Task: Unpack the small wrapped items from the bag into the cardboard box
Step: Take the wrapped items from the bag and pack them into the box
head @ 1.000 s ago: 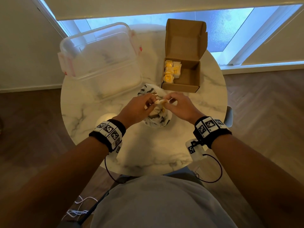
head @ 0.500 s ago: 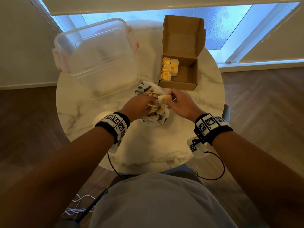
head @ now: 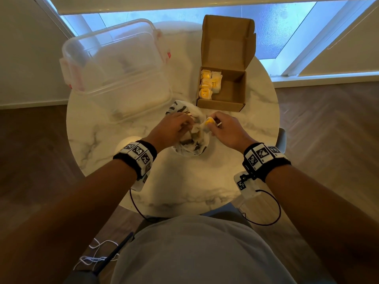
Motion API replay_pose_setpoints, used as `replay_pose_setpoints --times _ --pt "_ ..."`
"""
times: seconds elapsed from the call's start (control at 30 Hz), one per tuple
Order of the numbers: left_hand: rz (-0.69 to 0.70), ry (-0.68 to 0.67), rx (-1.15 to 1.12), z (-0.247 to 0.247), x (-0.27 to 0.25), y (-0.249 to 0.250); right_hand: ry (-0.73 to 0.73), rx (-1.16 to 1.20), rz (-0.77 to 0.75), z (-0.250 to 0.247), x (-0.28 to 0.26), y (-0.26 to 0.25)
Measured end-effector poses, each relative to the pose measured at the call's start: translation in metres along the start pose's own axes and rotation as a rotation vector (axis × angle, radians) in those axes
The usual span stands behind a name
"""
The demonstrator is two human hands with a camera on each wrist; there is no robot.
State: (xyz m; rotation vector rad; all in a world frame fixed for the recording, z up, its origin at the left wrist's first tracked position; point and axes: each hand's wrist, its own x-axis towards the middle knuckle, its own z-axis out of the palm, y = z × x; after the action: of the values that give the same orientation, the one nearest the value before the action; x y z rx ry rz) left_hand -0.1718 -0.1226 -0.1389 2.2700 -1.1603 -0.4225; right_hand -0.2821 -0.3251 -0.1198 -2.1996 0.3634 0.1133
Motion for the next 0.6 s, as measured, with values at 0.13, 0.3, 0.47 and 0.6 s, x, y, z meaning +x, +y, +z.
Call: replay_pose_setpoints --times 0.13,0.3,0.47,0.6 --pt "-0.109 -0.019 -0.175 -0.009 -0.012 0.0 -0.003 -0.023 -0.006 0.002 0.004 -0.001" --pt "-0.143 -0.081 -0.176 -0.009 -0.018 -0.009 -0.031 -0.046 -0.026 0.008 0.006 -0.007" --pt "-0.226 -0.084 -0.177 -0.008 -0.018 -0.008 -0.041 -0.062 -0.035 0.009 0.004 -0.011" --pt "-0.213 -0.022 -0.179 -0.009 -0.019 -0.007 -0.036 -0.073 -0.038 0.009 0.003 -0.011"
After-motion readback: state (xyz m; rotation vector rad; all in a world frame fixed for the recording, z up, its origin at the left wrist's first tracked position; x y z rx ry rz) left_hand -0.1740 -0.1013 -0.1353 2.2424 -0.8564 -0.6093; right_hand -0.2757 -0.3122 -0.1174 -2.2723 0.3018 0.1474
